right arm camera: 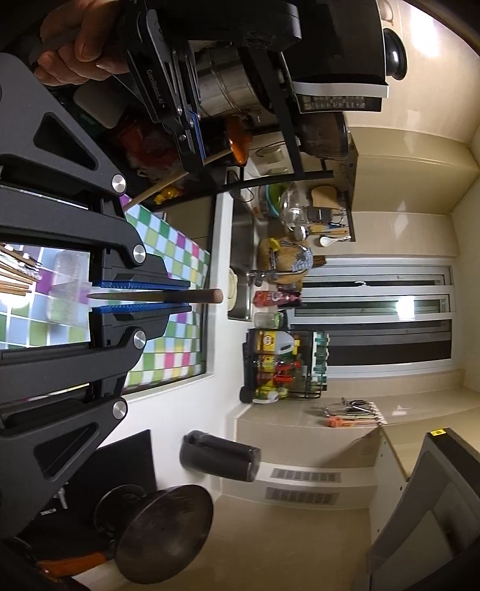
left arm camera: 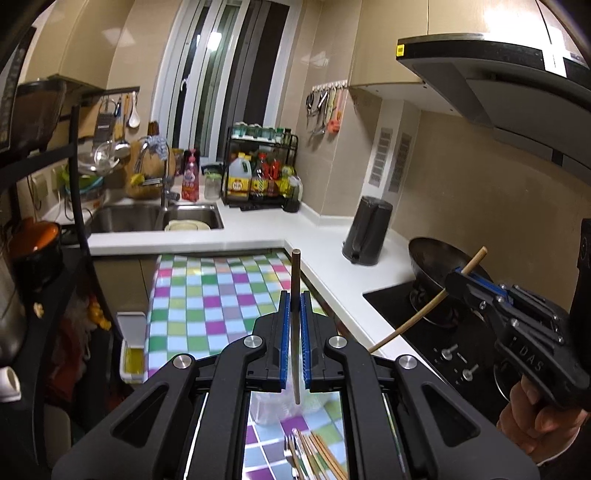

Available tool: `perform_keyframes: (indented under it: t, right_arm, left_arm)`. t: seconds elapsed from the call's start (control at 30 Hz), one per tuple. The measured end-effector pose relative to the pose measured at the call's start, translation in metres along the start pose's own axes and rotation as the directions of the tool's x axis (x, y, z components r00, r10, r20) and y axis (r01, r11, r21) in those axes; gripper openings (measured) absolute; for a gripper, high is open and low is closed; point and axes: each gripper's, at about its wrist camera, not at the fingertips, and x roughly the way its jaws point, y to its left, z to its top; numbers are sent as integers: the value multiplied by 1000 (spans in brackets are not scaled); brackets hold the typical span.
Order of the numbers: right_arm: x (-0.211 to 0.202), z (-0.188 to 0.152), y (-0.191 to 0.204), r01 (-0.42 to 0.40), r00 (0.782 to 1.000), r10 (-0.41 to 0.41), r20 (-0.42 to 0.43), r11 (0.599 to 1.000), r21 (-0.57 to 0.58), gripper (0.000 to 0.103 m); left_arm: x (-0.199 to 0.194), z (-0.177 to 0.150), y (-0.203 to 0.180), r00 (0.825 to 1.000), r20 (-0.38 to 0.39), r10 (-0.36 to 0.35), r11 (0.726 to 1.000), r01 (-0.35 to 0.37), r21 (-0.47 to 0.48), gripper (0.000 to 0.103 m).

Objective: Organize utensils
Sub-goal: 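Lift both held chopsticks and carry them over the clear plastic container, then lower both chopsticks into the container and open both tools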

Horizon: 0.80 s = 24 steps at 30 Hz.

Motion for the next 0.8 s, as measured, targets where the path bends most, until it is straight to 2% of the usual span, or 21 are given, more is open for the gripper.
perform_keyframes:
  t: [0.1,0.2,0.47,0.7,0.73,0.77,0.8]
  right_arm:
    - [18,-1,-2,-3,1000,3,-8,1000,7,7]
    - [43,-13,-5,4,999,-4,-50,1000,6,7]
    - [99,-62,-15,6,984,0,-177,999,35,7]
    - [122,-94,-20,22,967,-4,-253,998,65,7]
    - [123,-97,-21,28,966,-10,-259,997,66,10]
    - [124,-100,-22,33,965,-15,-263,997,63,13]
    - [124,-102,-22,37,964,-20,-264,997,61,14]
  left_arm:
    - [18,5,2,1000,4,14,1000,-14,-1,6]
    - [44,-3,7,999,-31,34,999,-34,-2,6]
    - [107,-51,21,985,-166,40,999,-44,-20,6]
    - [131,-80,19,971,-233,46,999,-50,-8,6]
    - [133,-83,18,970,-239,51,998,-54,-9,6]
    - [135,-84,18,969,-242,56,998,-60,-9,9]
    - [136,-85,17,969,-239,63,998,-67,-8,22]
